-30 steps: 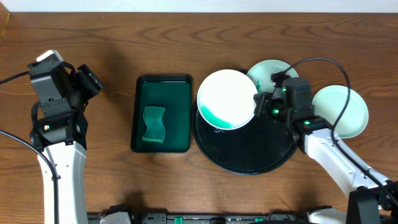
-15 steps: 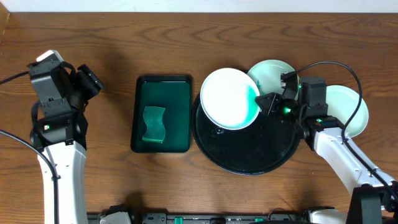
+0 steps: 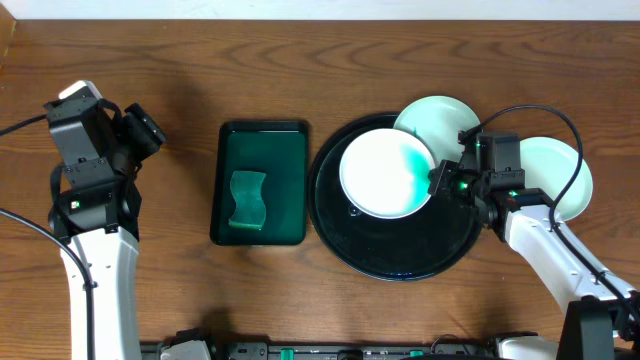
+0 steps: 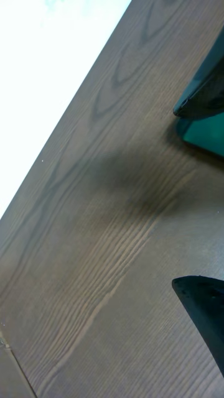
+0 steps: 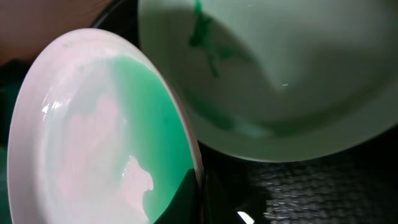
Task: Clean dirty plates on tray and stack at the side
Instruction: 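Lift the white plate rim with the right gripper and tilt it up, then carry the tilted white plate with the right gripper over the green tray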
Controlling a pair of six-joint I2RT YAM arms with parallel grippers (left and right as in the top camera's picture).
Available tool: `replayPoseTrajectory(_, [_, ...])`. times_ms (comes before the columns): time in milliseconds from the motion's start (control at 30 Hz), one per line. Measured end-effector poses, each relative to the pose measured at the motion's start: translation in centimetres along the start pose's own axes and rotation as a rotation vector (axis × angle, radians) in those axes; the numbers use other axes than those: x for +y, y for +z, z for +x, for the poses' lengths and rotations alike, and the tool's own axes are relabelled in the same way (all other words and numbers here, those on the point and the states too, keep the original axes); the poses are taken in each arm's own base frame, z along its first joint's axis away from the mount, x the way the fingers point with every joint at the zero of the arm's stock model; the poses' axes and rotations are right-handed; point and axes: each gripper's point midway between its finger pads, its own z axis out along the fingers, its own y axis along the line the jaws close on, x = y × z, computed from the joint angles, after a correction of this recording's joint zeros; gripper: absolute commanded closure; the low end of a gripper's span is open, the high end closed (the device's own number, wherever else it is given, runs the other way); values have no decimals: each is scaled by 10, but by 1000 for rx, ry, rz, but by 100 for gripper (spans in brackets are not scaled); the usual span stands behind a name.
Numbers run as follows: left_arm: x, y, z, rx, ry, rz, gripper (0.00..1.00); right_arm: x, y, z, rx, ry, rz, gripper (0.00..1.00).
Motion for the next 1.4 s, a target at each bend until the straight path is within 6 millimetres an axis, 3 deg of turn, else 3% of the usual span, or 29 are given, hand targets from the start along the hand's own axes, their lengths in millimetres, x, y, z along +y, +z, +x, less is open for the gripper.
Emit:
replayPoseTrajectory(133, [0, 0, 0, 0, 0, 0, 20, -2, -2, -6, -15, -37, 55, 99])
replayPoseTrajectory(433, [0, 0, 0, 0, 0, 0, 20, 19, -8, -18, -59, -172, 158, 99])
replayPoseTrajectory(1100, [0, 0, 0, 1, 0, 0, 20, 28, -14, -4, 29, -166, 151, 99])
replayPoseTrajectory(1233, [0, 0, 0, 0, 0, 0, 20, 47, -19, -15, -4, -196, 126, 99])
replayPoseTrajectory(1400, [0, 0, 0, 1, 0, 0, 20, 75, -19, -11, -13, -255, 97, 99])
